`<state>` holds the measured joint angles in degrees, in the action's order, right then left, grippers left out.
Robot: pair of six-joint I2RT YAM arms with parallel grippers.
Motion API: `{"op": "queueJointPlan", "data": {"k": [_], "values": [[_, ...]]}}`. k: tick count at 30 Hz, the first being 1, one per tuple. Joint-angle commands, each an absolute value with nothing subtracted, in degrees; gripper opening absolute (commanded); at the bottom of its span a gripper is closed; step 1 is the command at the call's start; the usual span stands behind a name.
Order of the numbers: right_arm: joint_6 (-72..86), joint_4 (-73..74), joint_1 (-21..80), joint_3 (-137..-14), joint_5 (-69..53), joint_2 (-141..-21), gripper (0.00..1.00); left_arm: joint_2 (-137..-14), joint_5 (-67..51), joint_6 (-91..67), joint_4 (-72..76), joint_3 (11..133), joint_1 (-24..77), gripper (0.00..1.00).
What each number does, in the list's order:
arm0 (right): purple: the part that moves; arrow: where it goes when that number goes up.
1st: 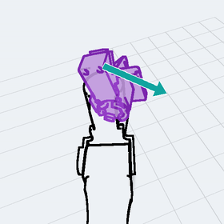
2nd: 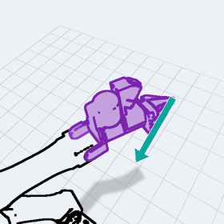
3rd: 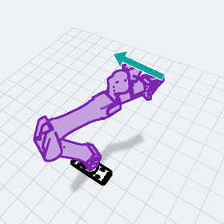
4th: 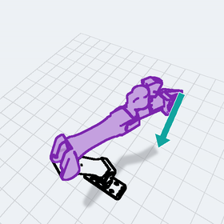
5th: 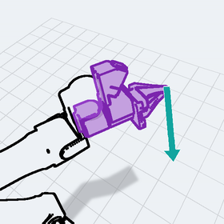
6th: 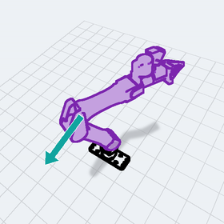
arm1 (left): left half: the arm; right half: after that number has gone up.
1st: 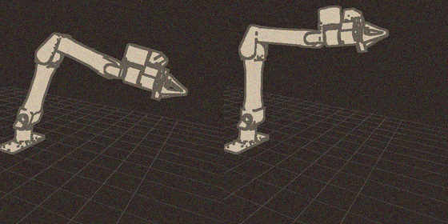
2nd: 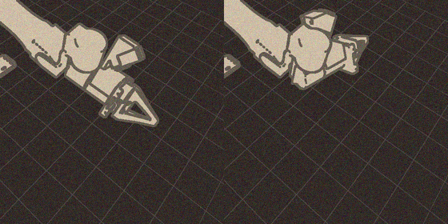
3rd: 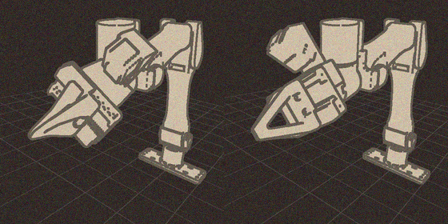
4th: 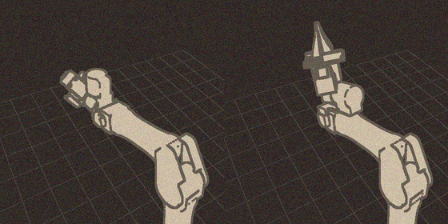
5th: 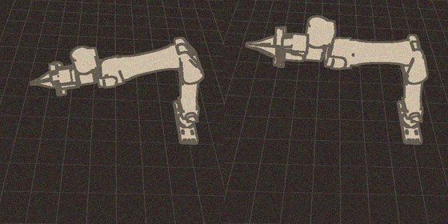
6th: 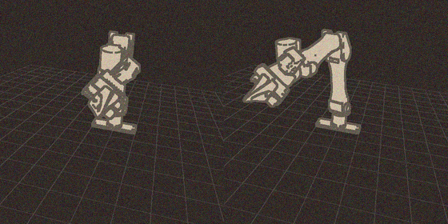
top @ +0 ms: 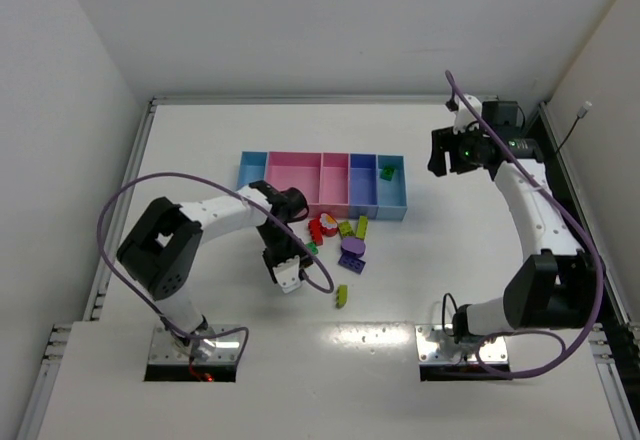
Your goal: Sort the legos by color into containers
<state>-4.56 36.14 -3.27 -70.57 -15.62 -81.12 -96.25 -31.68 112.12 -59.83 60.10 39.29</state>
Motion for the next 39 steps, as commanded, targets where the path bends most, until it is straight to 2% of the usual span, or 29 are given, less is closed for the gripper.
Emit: {"op": "queueJointPlan", "data": {"k": [1, 8, 10, 14, 16, 17, 18, 19, 23, 28, 29, 32, 33, 36, 39], "values": [[-4.92, 35.77, -3.69, -70.84, -17.31, -81.04, 0.69, -97.9, -32.79, 129.99, -59.68, 60.21, 40.25, 0.53], [-4.92, 35.77, -4.22, -71.37, -17.31, -81.56, 0.71, -100.28, -30.77, 132.01, -60.47, 59.5, 40.25, 0.51], [-4.92, 35.77, -4.74, -71.37, -17.31, -82.18, 0.71, -100.28, -30.76, 132.01, -60.47, 58.97, 40.25, 0.48], [-4.92, 35.24, -4.75, -71.37, -17.31, -82.7, 0.71, -100.28, -30.76, 131.4, -59.07, 57.66, 40.25, 0.29], [-4.92, 35.24, -4.75, -71.37, -17.84, -82.71, 0.71, -99.59, -30.76, 130.0, -57.14, 56.79, 40.25, 0.29], [-4.92, 35.24, -4.75, -71.37, -17.84, -82.71, 0.71, -99.58, -30.76, 129.99, -56.61, 56.17, 40.25, 0.36], [-4.92, 35.24, -4.75, -71.37, -17.84, -82.71, 0.71, -99.58, -31.37, 129.99, -56.6, 56.16, 40.25, 0.58], [-4.92, 35.24, -4.75, -71.37, -17.84, -82.71, 0.71, -99.58, -31.38, 129.99, -56.6, 56.16, 40.25, 0.63], [-4.92, 35.24, -4.75, -71.37, -18.36, -83.23, 0.71, -98.35, -33.57, 131.75, -56.08, 55.11, 40.25, 0.8], [-4.92, 35.24, -4.75, -70.84, -18.37, -83.23, 0.71, -97.82, -34.1, 131.75, -55.55, 55.11, 40.25, 0.81], [-4.92, 35.24, -4.75, -70.84, -18.37, -83.23, 0.71, -97.82, -34.1, 131.75, -55.55, 55.11, 40.25, 0.79], [-4.92, 35.24, -4.75, -70.84, -18.37, -82.71, 0.71, -98.44, -33.57, 131.04, -54.41, 55.11, 40.87, 0.53], [-4.92, 35.24, -4.75, -70.32, -18.37, -82.71, 0.71, -98.44, -33.57, 130.44, -54.4, 55.11, 40.87, 0.37], [-4.92, 35.24, -4.75, -70.31, -18.37, -82.71, 0.71, -98.96, -33.57, 128.85, -52.92, 55.11, 41.4, 0.17], [-4.92, 35.24, -5.27, -70.31, -18.37, -82.71, 0.71, -98.44, -33.57, 128.23, -52.03, 55.11, 41.4, 0.1]]}}
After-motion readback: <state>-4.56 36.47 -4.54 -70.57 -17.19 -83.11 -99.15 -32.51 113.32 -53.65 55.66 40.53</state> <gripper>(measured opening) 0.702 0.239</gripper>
